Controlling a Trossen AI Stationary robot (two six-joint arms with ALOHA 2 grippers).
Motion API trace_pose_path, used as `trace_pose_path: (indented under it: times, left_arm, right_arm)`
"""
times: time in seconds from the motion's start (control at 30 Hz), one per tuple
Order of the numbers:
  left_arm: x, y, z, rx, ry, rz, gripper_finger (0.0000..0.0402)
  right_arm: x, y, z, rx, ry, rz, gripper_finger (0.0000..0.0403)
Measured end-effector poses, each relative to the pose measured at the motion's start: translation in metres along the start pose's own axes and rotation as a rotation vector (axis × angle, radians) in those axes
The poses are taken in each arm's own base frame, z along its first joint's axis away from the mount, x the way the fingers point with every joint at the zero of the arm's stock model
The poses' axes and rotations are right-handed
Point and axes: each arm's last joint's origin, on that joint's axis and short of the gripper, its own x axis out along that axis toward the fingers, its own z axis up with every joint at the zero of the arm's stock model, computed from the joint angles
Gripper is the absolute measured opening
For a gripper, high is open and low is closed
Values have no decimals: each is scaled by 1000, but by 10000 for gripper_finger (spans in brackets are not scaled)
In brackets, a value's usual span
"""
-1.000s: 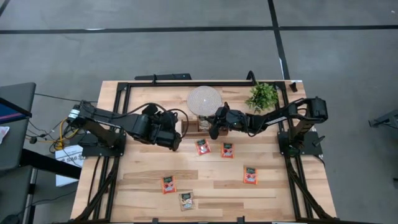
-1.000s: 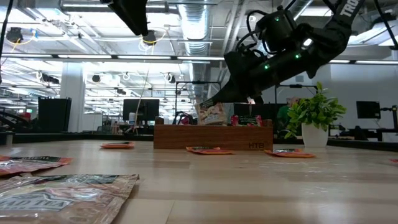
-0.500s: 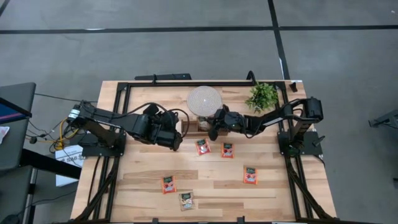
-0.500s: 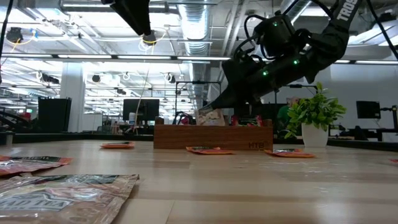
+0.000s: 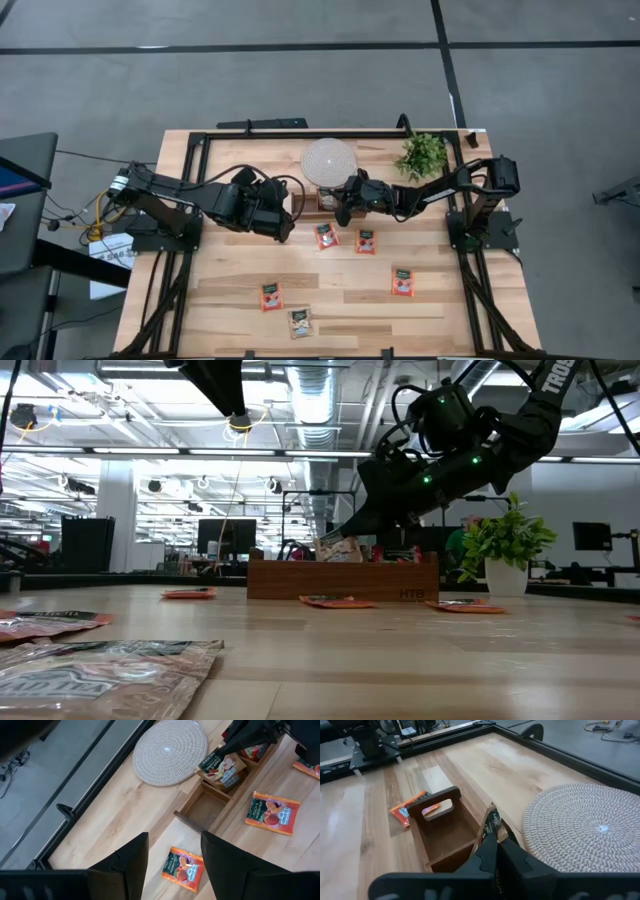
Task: Pick & Place Tea
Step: Put the top brown tea bag into the middle slot of the wooden organizer
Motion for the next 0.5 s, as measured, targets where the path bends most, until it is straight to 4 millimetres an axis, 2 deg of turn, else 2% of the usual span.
trace_pose_path:
  times: [0.4,0.5]
  left_arm:
    - [0,0,0,3,11,-11,174]
    - [0,0,0,11,10,-11,174]
  right_arm:
    - [0,0,0,-8,1,4,0]
    - [0,0,0,-8,1,4,14]
